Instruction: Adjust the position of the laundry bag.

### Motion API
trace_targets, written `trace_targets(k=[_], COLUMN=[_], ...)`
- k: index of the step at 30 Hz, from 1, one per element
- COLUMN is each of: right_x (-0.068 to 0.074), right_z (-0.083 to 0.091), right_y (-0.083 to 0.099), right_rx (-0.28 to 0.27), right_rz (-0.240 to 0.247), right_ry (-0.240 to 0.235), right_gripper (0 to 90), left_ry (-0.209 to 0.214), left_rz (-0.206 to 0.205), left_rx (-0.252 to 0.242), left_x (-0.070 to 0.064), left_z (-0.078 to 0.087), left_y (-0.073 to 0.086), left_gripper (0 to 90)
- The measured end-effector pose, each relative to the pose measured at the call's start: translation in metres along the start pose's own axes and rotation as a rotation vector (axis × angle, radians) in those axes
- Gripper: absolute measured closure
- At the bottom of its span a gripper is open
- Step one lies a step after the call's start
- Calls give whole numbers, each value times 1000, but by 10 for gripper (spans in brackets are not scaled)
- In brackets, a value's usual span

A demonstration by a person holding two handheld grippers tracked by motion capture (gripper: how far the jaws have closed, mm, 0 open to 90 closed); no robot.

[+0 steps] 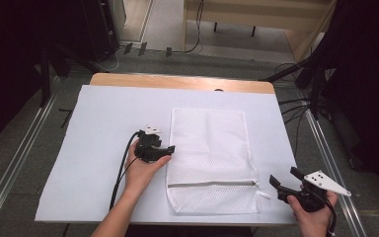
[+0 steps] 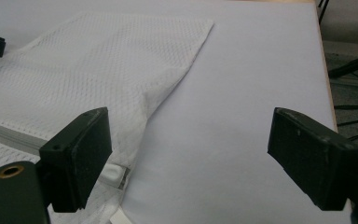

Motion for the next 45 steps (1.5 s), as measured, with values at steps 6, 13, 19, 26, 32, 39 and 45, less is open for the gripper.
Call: trace_targets(k=[6, 13, 19, 26, 32, 39, 45], right_x=[-1, 2, 3, 6, 8, 9, 15], right_z=[0, -4, -4, -4, -4, -5, -6], right_y=[0, 2, 3, 2, 2, 2, 2], right_rx=[3, 19, 22, 21, 19, 24, 29], right_rz=[0, 11, 15, 25, 25, 28, 39], right_ry=[2, 4, 5, 0, -3, -6, -21], right_gripper=[139, 139, 140, 142, 143, 144, 142], left_ry=[-6, -4, 35, 29, -36, -53, -52], left_rz=[-43, -79, -93, -81, -84, -44, -7], left_rx=[34, 56, 56, 56, 64, 58, -92], left_x=[-15, -18, -14, 9, 43, 62, 52], left_z=[-4, -6, 5, 23, 37, 40, 66], left_y=[4, 5, 5, 6, 1, 1, -1], left_gripper=[571, 898, 900, 900, 900, 900, 411])
Point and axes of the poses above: each handheld gripper's, and its own axes: z roughly backward along the jaws, y roughly out of its underside, x roughly to its left, the point moved 7 cm from there along -z, roughly forward along the jaws, and after that the axes turned 2 degrees about z, right-handed, at the moved point
